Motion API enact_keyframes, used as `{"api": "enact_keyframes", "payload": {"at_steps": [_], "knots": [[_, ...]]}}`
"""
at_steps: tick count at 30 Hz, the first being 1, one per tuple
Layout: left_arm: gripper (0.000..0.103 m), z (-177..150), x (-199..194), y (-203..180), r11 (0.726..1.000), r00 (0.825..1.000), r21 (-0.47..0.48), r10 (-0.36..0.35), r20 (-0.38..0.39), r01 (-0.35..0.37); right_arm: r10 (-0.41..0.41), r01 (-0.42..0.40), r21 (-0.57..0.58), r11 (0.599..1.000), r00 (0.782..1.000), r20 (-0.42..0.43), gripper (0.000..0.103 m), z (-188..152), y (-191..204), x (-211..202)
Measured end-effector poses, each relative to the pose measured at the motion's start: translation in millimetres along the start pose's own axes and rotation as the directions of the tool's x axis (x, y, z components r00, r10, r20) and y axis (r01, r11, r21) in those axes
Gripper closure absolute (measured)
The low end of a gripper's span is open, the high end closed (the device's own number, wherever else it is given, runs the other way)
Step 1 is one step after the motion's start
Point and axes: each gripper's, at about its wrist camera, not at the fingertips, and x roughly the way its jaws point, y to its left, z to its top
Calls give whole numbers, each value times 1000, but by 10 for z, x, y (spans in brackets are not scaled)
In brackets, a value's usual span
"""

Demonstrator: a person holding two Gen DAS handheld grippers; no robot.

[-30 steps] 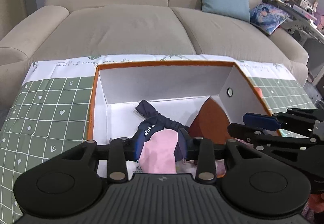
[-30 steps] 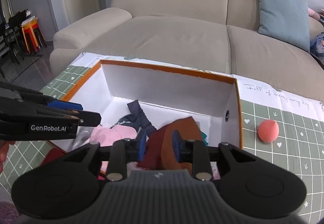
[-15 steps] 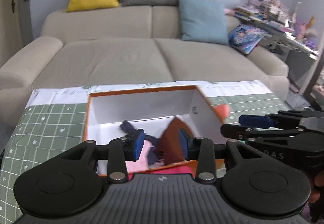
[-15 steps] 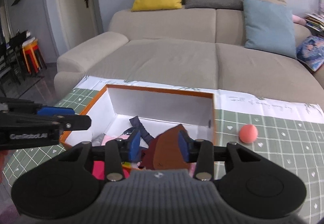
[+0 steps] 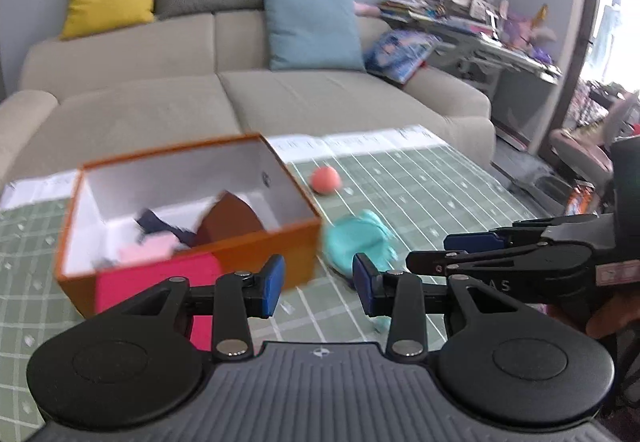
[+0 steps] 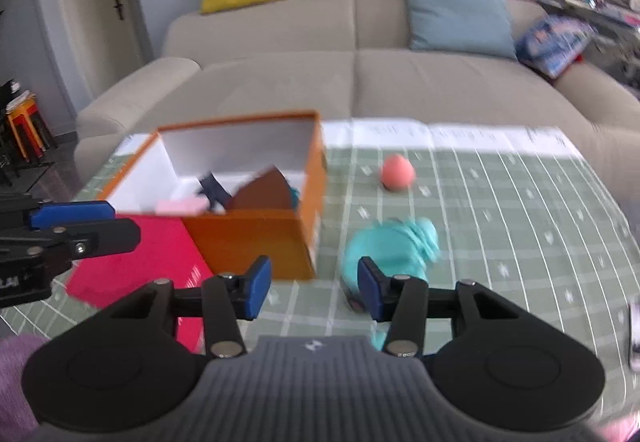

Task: Organize soft objects
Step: 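Move both tools back toward the teal pouch on the mat, then grasp the teal pouch by its strap with the left tool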

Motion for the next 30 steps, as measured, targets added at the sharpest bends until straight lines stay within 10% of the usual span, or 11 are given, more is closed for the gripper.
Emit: {"api": "enact_keyframes", "payload": {"at_steps": [21,25,30], "knots": [[38,-235,916,-473,994,974,-47,-104,-203,96,-139,183,244,952,973,-186,56,-499,-1038,388],[30,-228,1124,-501,990,968,-82,-131,-215,116,-161,230,273,934,954,-252,76,-537,-1190,560],[28,-185,1451,-592,989,960,-89,-133,-246,114,-128,199,290,936,961,-246,78,-541,-1274,714]]}}
